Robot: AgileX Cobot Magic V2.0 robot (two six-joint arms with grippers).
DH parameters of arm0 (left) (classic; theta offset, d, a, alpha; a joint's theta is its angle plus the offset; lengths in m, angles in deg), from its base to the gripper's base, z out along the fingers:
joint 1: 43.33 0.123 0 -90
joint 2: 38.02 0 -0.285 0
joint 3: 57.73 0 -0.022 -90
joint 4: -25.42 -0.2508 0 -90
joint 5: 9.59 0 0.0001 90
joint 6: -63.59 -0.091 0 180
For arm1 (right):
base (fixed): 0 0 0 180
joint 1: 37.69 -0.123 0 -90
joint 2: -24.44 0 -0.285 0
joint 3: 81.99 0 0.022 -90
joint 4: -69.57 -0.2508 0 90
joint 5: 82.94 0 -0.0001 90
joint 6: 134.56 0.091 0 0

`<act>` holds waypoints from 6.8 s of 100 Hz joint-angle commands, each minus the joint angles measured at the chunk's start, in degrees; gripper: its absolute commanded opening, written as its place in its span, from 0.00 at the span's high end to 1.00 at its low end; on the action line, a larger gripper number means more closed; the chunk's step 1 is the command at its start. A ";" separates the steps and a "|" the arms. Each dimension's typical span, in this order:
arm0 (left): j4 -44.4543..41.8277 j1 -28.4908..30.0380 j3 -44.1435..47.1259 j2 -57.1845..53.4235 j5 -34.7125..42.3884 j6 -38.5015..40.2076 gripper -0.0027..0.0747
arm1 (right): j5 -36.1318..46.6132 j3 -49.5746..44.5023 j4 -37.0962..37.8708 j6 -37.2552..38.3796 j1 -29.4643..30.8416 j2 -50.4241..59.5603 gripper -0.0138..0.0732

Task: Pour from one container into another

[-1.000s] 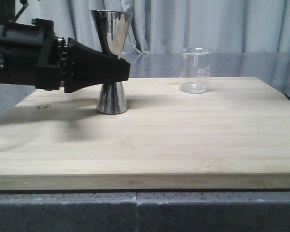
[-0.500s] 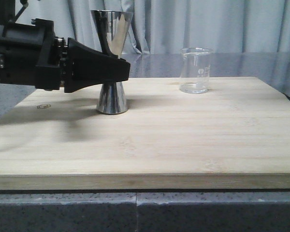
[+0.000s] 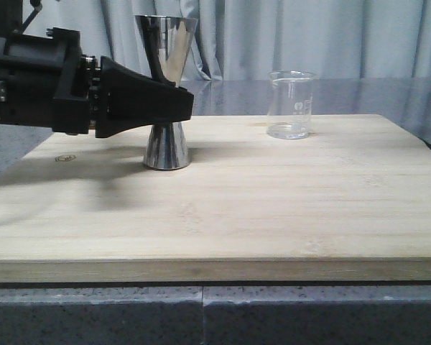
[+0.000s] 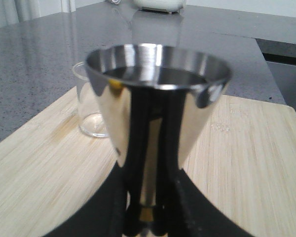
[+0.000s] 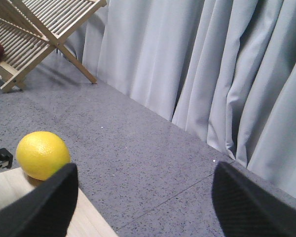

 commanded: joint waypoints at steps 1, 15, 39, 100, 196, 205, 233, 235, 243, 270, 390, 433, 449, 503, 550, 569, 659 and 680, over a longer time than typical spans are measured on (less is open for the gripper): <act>2.23 -0.39 -1.03 -2.54 10.83 0.04 0.94 | 2.20 1.44 -2.75 0.14 0.49 1.91 0.25; 2.23 -0.39 -1.03 -2.54 10.83 0.04 0.91 | 2.12 1.44 -2.75 0.14 0.49 1.91 0.25; 2.23 -0.39 -1.03 -2.54 11.32 0.04 0.89 | 1.99 1.44 -2.75 0.14 0.49 1.91 0.25; 2.12 -0.39 -1.03 -2.54 11.81 0.04 0.78 | 1.86 1.44 -2.75 0.14 0.49 1.91 0.25; 1.13 -0.39 -1.03 -2.54 12.13 0.69 0.58 | 1.26 1.44 -2.75 0.14 0.49 1.91 0.25; 1.13 -0.39 -1.03 -2.54 12.13 0.69 0.53 | 1.17 1.44 -2.75 0.14 0.49 1.91 0.25; 1.13 -0.39 -1.03 -2.54 12.13 2.15 0.37 | 0.52 1.44 -2.75 0.14 0.49 1.91 0.25; 1.13 -0.39 -1.03 -2.54 12.13 2.15 0.36 | 0.38 1.44 -2.75 0.14 0.49 1.91 0.25; 1.13 -0.39 -1.03 -2.54 12.13 2.15 0.35 | 0.29 1.44 -2.75 0.14 0.49 1.91 0.25; -1.18 0.40 -1.03 -2.89 10.31 5.01 0.35 | -0.09 1.44 -2.75 0.14 0.49 1.91 0.25; -8.01 2.42 -1.03 -8.94 3.36 9.10 0.35 | -0.56 1.44 -2.75 0.14 0.49 1.91 0.25; -9.40 2.52 -1.03 -10.98 -4.66 9.80 0.35 | -0.68 1.44 -2.75 0.14 0.49 1.91 0.25; -9.40 2.52 -1.03 -10.98 -8.09 9.80 0.35 | -0.68 1.44 -2.75 0.14 0.49 1.91 0.25; -12.66 12.45 -1.03 -14.42 -0.32 14.67 0.35 | -1.79 1.44 -2.75 0.14 0.49 1.91 0.25; 4.92 25.14 -1.03 -25.37 -2.13 16.69 0.36 | -13.80 8.29 -4.22 0.14 0.49 1.91 0.25; 13.48 29.78 -1.03 -33.26 -11.96 14.42 0.37 | -22.63 12.50 -4.22 0.14 0.49 2.71 0.25; -0.85 31.36 8.01 -73.66 -47.08 29.83 0.39 | -56.90 -2.45 -4.52 0.14 0.49 47.42 0.25; -1.93 31.36 20.03 -82.70 -48.19 31.59 0.39 | -57.06 -13.41 -5.26 0.14 0.49 59.96 0.25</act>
